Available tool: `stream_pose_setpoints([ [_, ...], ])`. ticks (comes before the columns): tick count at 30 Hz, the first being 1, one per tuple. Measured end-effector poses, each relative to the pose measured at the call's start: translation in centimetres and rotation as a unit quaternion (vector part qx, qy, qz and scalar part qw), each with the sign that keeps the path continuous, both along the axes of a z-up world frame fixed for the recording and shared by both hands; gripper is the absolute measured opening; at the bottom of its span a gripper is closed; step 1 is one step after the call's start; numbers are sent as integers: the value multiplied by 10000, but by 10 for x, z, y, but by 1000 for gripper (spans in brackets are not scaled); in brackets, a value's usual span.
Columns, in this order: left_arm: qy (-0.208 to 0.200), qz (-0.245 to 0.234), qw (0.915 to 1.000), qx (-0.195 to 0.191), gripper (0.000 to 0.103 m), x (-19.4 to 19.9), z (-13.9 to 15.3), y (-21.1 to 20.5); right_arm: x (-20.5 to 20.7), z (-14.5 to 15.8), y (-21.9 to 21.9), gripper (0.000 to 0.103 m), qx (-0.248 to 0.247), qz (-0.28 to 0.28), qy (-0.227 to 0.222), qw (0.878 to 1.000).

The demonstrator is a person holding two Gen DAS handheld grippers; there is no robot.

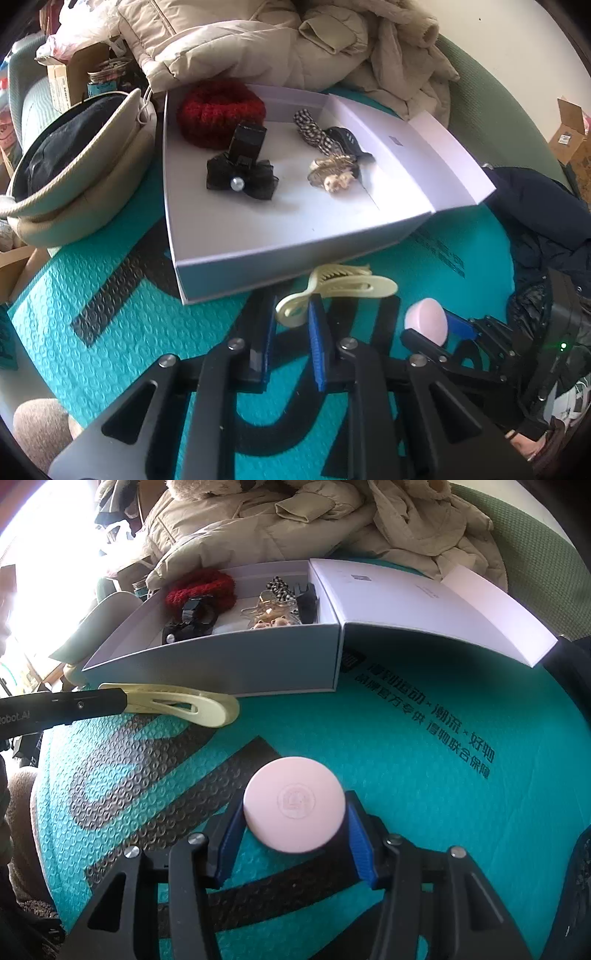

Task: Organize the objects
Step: 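Close left tool on the pale yellow claw clip and lift it, then carry yellow claw clip with left tool while right tool carries pink compact over box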

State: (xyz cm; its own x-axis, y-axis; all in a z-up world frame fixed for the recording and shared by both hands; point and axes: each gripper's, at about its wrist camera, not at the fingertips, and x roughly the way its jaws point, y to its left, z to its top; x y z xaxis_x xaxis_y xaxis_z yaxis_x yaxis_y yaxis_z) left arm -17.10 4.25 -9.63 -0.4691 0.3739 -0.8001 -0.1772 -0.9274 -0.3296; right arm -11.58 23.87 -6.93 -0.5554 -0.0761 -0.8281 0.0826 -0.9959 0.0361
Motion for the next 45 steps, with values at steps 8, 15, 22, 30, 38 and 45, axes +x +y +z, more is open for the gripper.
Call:
stream_pose_setpoints([
  [8,-58,-199,9995,-238,13,32,1,2,18,0,-3,52,-53,37,-2,10000],
  [15,-245,-430,9985,-221,13,63,-4,4,40,0,-7,52,-44,124,2,9999],
  [22,-201,-551,9974,-408,23,67,-4,14,54,0,-4,52,16,76,-42,10000],
  [30,93,-835,9898,-1148,41,42,-9,42,60,-1,3,53,112,3,-39,9999],
  [38,321,-1372,9796,-1433,41,26,-23,75,62,-2,6,65,128,-71,-22,9999],
  [45,433,-1578,9763,-1417,41,22,-24,88,60,-2,10,65,78,-121,-11,9999],
])
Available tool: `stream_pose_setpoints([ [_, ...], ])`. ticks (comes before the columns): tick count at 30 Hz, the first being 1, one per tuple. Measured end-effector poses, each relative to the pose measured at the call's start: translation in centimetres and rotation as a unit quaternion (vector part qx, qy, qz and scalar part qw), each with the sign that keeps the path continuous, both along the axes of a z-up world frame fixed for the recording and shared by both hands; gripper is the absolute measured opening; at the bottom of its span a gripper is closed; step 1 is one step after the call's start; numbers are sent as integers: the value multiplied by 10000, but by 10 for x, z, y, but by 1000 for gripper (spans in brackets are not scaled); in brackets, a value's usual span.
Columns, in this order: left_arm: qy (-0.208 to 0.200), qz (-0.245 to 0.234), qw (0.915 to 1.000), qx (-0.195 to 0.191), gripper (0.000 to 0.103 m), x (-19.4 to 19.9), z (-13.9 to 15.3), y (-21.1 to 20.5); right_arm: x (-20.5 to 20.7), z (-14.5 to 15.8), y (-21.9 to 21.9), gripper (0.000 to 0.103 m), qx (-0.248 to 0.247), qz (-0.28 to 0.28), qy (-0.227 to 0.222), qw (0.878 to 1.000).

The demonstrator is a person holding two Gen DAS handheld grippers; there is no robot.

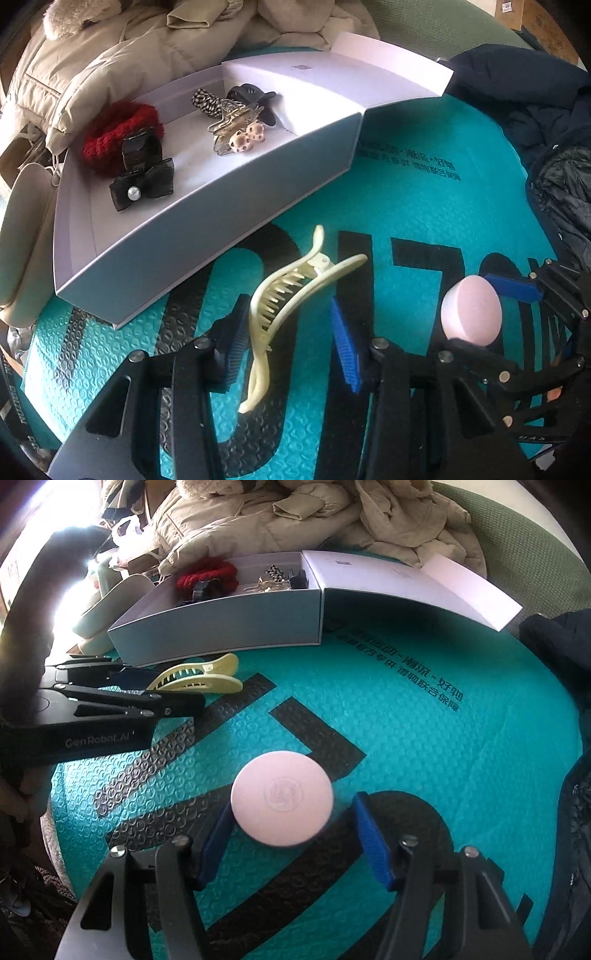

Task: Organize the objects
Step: 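Carry yellow claw clip with left tool while right tool carries pink compact over box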

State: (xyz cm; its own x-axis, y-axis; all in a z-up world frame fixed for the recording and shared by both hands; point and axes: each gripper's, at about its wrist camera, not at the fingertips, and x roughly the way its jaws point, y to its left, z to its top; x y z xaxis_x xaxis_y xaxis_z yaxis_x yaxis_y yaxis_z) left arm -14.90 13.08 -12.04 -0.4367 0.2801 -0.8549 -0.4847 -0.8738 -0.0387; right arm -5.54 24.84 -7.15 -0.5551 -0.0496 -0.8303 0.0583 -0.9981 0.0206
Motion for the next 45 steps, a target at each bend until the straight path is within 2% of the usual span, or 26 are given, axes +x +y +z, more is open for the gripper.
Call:
stream_pose_setpoints([
  [2,33,-48,10000,56,39,2,0,-1,-1,0,0,65,5,-43,14,10000],
  [4,64,-59,9999,84,29,4,0,-2,-1,0,-1,63,37,-55,32,10000],
  [6,71,-74,9999,89,20,5,1,-3,-2,0,-1,55,48,-102,65,9999],
  [7,72,-85,9999,84,20,6,1,-3,-2,1,-1,52,39,-139,76,9999],
  [16,-171,-31,9997,191,19,11,5,-8,-6,3,-2,52,44,-180,11,9998],
  [25,-289,379,9984,317,19,16,15,-37,-7,13,-22,52,16,188,107,9998],
  [45,-70,916,9956,166,19,53,77,-103,-9,66,-86,52,-36,1056,380,9937],
])
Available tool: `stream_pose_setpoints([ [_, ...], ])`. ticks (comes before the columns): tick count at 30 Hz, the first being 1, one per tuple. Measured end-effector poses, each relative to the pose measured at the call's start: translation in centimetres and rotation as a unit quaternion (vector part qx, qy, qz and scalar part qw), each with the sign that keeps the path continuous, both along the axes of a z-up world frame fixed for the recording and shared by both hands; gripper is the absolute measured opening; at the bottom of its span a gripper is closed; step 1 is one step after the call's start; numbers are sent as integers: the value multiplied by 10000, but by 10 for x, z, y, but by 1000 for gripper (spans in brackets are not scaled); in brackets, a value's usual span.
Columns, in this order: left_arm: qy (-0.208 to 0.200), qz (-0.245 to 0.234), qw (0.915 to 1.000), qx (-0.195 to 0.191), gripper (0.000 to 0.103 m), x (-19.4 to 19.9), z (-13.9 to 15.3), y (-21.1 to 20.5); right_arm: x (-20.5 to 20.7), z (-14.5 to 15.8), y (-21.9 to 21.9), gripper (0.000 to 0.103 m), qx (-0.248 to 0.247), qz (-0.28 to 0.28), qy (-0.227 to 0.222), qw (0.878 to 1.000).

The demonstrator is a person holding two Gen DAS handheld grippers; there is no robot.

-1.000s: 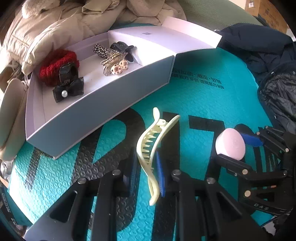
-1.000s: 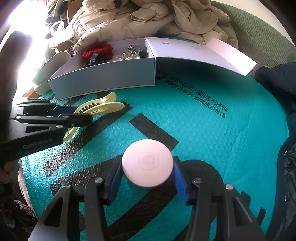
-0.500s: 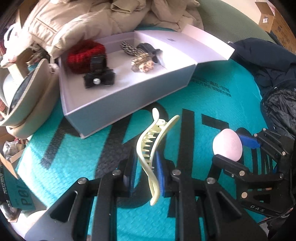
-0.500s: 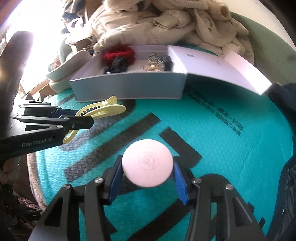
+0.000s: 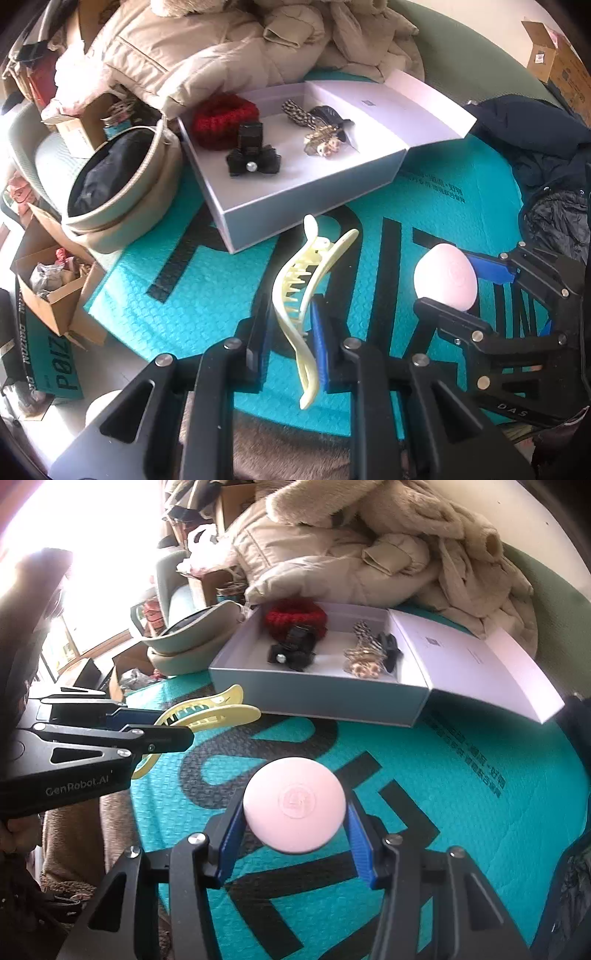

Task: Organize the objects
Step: 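Carry yellow claw clip with left tool while right tool carries pink compact over box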

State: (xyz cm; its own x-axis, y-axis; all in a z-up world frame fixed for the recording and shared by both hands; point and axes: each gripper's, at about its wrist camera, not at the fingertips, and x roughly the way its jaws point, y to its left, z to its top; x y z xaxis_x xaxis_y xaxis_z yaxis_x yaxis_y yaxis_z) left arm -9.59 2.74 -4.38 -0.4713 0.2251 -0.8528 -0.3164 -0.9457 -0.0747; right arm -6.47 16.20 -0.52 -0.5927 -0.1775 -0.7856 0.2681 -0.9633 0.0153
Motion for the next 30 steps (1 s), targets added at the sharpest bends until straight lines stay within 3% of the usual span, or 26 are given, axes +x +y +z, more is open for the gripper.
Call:
stream_pose_setpoints([
  [15,418,209,9988,-123,19,-13,57,-19,-19,46,-19,52,44,566,390,9976],
  [30,404,155,9989,-158,19,-77,63,-7,-69,55,-4,52,-4,512,498,9975],
])
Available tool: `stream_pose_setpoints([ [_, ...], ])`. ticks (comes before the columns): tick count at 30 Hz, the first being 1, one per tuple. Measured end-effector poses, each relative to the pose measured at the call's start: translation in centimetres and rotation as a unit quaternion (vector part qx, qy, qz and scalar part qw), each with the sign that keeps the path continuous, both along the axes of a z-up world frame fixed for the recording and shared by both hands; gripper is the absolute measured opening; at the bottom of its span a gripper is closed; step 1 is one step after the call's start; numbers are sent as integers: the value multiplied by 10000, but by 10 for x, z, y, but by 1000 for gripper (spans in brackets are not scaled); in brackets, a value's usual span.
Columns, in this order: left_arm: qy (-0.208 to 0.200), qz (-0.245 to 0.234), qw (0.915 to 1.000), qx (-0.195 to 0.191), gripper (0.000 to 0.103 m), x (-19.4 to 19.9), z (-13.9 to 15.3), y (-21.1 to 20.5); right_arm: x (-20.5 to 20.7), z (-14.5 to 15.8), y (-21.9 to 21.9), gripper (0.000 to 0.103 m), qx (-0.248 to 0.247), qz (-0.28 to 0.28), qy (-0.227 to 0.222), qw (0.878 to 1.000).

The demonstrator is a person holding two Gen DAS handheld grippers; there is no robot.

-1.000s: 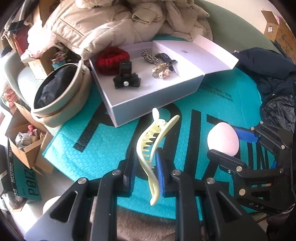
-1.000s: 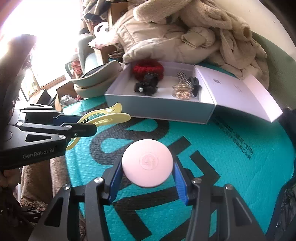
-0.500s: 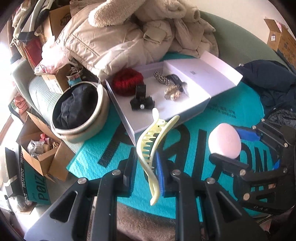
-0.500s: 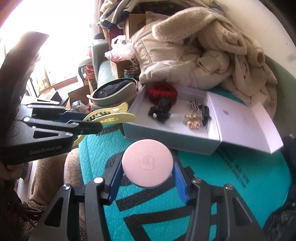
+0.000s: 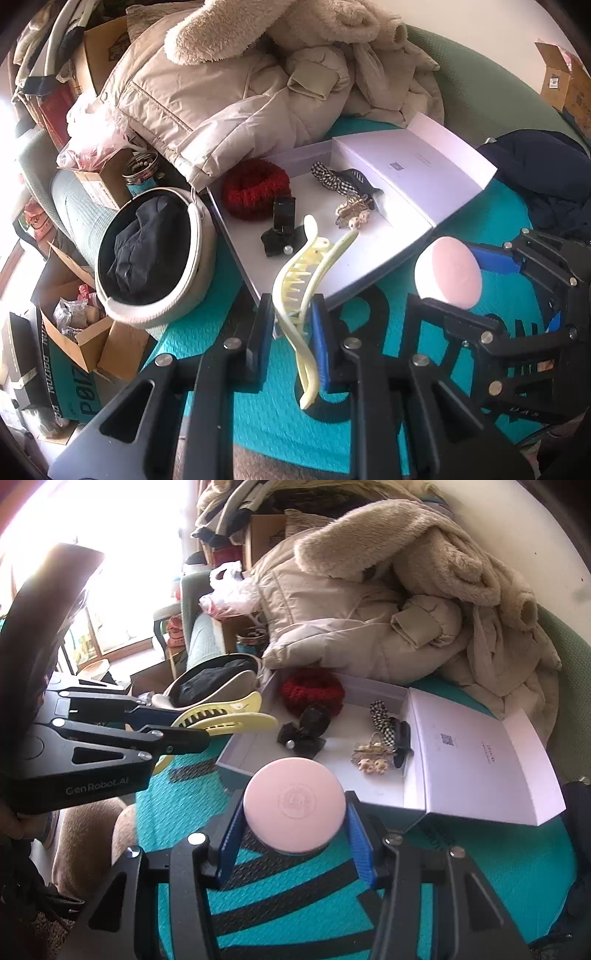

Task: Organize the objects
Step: 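Carry yellow claw clip with left tool while right tool carries pink compact over box, then lower and open left tool releasing claw clip while right tool releases pink compact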

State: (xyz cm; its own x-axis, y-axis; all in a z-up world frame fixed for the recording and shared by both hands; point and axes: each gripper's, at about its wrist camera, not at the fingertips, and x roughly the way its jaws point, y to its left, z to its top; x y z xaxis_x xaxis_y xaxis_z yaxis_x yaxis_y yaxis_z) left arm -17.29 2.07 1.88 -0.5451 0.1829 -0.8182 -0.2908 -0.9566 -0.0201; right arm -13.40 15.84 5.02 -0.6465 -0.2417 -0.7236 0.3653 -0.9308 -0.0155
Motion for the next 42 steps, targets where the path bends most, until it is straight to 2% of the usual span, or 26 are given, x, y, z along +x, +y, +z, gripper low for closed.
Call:
stream_pose_setpoints([
  [26,-505,-118,9986,-118,19,-107,-56,23,-101,-37,20,52,-51,0,-271,9996],
  [42,-883,-160,9957,-225,19,-145,-100,28,-136,-73,25,52,-82,-17,-561,9984],
])
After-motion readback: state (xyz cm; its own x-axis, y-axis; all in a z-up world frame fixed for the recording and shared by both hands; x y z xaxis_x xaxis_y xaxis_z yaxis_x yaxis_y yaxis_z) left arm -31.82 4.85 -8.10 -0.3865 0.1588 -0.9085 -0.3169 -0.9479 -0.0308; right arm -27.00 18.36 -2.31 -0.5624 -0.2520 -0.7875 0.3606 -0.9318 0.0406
